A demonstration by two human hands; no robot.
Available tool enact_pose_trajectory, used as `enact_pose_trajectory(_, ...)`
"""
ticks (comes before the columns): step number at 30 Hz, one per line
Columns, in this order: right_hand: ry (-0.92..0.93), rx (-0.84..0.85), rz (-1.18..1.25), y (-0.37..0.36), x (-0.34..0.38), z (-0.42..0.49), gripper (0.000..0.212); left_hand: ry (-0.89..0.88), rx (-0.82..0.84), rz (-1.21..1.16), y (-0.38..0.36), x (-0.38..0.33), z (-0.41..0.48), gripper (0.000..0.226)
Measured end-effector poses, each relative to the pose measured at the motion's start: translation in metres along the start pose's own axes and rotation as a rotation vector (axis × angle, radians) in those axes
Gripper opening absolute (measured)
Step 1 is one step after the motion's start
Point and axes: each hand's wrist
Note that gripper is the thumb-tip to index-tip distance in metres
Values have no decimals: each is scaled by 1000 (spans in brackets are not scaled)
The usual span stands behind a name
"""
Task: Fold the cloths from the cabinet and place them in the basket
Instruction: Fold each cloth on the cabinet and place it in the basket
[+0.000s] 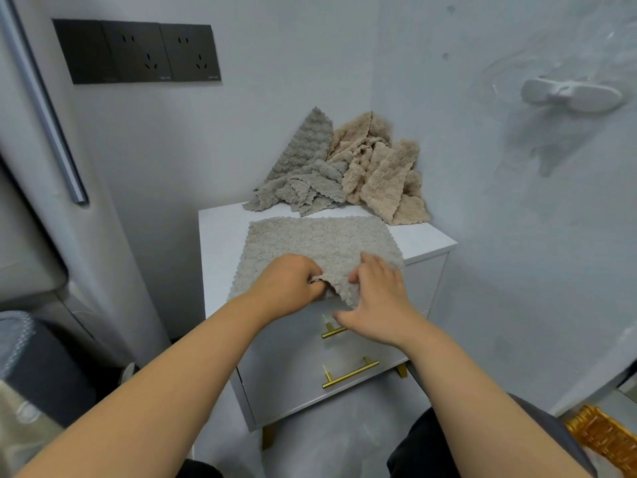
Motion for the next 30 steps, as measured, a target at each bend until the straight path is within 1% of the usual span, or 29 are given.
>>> enact_pose_trajectory(1,-1,-29,-61,-3,-2,1,54,9,-3,-8,1,-1,1,29)
enact_pose_trajectory(2,1,-79,-94,-2,-4,2,52,21,-1,-16,3,-2,2,31)
enact_pose_trajectory(4,24,-229,-95,2,-7,3,36,30,30,-25,9,-2,4,33)
enact_pose_trajectory(5,36,-312,-66,6,-8,4,27,32,66,-28,13,-1,7,36)
enact_pose_trajectory(7,17,-432,4,14,-11,5,17,39,157,-52,24,0,14,48)
enact_pose_trajectory(10,-41,-509,120,30,-13,10,8,66,242,-9,41,-4,26,55)
enact_pose_trajectory(11,-56,-520,182,36,-13,11,9,82,292,14,48,-4,29,55)
enact_pose_trajectory(12,-77,-520,260,41,-12,13,20,104,354,24,54,-3,31,53)
enact_pose_trajectory(13,-104,-504,345,45,-12,15,29,128,416,17,61,0,33,51)
enact_pose_trajectory(14,-140,-473,422,50,-11,19,35,155,462,1,67,5,34,48)
enact_pose_trajectory(15,-170,-443,479,53,-11,24,38,177,475,-15,73,10,35,45)
enact_pose_trajectory(17,-210,-404,521,58,-10,37,38,226,426,-46,79,24,32,39)
enact_pose_trajectory(20,-261,-364,557,60,-10,59,31,332,271,-190,77,48,25,35)
enact_pose_trajectory(23,-298,-306,589,61,-11,78,24,418,35,-314,71,71,19,34)
enact_pose_trajectory(26,-302,-241,597,63,-13,91,24,475,-220,-561,64,94,13,27)
enact_pose_trajectory(27,-302,-221,601,64,-15,94,25,480,-277,-646,61,100,11,28)
enact_pose_trajectory(29,-293,-168,604,65,-18,99,26,475,-310,-788,57,105,9,23)
enact_pose_trajectory(30,-288,-133,608,66,-19,101,26,473,-288,-863,55,105,8,17)
Point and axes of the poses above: each hand's wrist, its own z-axis towards the middle knuckle, its own y-axis out of the back of the hand, x = y × z, and after that the axes turned 10 degrees about -y, right-handed
